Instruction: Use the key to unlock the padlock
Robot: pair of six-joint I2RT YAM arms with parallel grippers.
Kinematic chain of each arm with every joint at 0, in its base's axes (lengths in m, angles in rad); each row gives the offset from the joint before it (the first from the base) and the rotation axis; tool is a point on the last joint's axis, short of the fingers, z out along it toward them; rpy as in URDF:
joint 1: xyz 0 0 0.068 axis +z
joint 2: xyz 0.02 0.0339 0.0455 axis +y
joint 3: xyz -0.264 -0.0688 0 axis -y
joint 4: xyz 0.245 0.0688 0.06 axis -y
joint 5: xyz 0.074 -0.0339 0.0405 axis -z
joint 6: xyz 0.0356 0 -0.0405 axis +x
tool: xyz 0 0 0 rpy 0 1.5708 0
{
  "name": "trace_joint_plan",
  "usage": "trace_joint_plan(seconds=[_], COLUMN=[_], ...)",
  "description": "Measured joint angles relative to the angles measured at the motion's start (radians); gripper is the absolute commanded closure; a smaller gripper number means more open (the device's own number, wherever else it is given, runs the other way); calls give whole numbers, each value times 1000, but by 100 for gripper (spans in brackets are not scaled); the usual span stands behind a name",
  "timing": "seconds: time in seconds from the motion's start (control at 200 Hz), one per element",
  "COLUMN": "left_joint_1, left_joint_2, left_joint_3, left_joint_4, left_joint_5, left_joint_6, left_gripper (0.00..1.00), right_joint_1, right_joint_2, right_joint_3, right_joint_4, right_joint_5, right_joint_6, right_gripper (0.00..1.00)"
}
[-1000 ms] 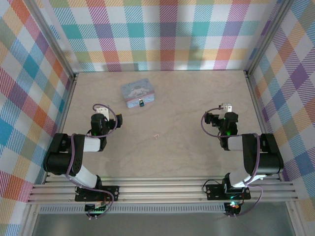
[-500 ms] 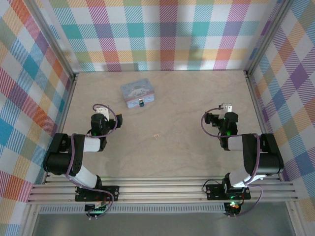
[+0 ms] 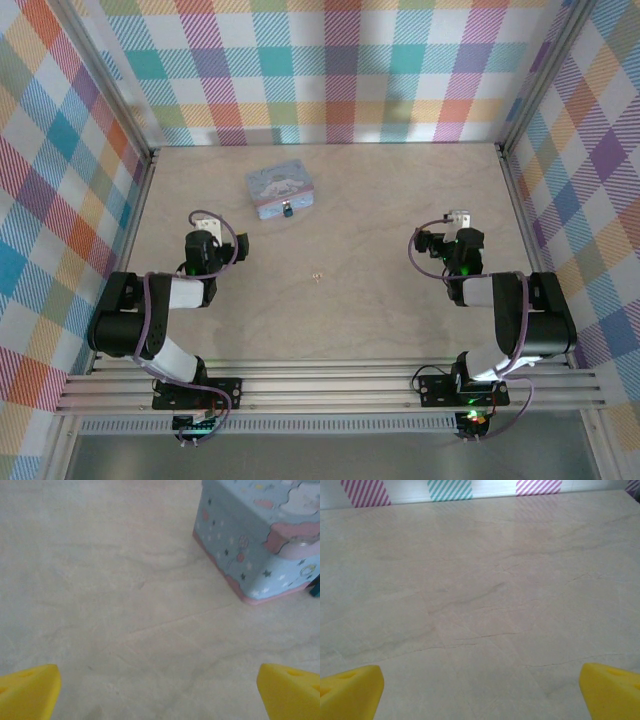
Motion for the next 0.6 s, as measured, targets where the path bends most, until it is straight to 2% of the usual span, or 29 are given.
trace_joint_plan(seconds=[0.17, 0.345, 0.475, 0.6], left_joint_1=[10, 26, 34, 37], left_joint_2=[-80, -96, -60, 43], left_joint_3=[83, 236, 388, 570], left_joint_4=[-169, -370, -518, -617], left_joint_5=[-41, -41, 10, 111], left_joint_6=[-44, -111, -201, -276], left_gripper=[0, 0, 3, 14], right_joint_1=[0, 0, 3, 23], right_joint_2=[-109, -157, -149, -127], right_joint_3=[49, 238, 386, 479], right_joint_4=[-185, -472, -665, -793], right_joint_5=[-44, -63, -60, -51], right_joint_6=[-2, 85, 186, 253], right_gripper=[0, 0, 0, 0])
